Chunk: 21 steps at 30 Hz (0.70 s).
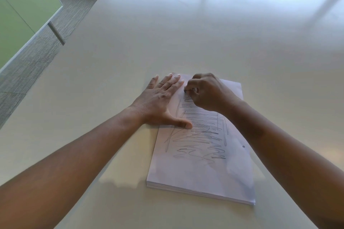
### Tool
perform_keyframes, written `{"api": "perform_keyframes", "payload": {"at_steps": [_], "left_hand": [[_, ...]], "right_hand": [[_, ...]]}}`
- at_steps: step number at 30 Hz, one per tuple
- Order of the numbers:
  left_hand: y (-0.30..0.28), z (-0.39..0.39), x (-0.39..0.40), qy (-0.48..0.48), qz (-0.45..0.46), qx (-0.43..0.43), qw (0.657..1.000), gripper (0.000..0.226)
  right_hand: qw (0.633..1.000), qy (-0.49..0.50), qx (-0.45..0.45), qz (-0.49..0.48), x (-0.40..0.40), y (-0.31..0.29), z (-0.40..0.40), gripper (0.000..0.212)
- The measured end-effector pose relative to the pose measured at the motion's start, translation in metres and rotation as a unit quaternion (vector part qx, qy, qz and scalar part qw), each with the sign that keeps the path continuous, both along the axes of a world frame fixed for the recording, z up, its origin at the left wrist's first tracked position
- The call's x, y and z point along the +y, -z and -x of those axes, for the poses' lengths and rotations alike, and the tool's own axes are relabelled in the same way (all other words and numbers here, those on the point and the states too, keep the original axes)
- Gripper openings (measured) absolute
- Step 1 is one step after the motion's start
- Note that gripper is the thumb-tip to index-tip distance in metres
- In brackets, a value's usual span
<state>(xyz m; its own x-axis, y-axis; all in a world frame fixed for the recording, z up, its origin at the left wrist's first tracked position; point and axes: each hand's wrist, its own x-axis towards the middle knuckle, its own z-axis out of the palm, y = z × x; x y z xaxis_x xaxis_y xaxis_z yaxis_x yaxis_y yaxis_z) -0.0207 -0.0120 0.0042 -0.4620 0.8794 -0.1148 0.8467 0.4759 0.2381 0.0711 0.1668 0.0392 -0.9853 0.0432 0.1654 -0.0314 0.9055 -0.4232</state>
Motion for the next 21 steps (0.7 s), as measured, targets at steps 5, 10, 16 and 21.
{"api": "perform_keyframes", "payload": {"at_steps": [5, 10, 16, 21], "left_hand": [[0.000, 0.000, 0.001, -0.002, 0.008, 0.001, 1.000, 0.149], [-0.002, -0.001, 0.002, -0.001, 0.017, 0.001, 1.000, 0.150], [-0.002, 0.000, 0.002, -0.004, 0.019, -0.002, 1.000, 0.151], [-0.003, -0.001, 0.003, -0.007, 0.021, -0.005, 1.000, 0.150]], "right_hand": [[0.998, 0.023, -0.013, 0.056, -0.001, -0.001, -0.002, 0.015], [0.997, -0.022, 0.002, 0.079, -0.016, 0.001, -0.010, 0.014], [0.995, -0.066, 0.000, 0.078, -0.018, 0.000, -0.012, 0.012], [0.995, 0.012, 0.048, 0.084, -0.011, 0.004, -0.006, 0.011]]}}
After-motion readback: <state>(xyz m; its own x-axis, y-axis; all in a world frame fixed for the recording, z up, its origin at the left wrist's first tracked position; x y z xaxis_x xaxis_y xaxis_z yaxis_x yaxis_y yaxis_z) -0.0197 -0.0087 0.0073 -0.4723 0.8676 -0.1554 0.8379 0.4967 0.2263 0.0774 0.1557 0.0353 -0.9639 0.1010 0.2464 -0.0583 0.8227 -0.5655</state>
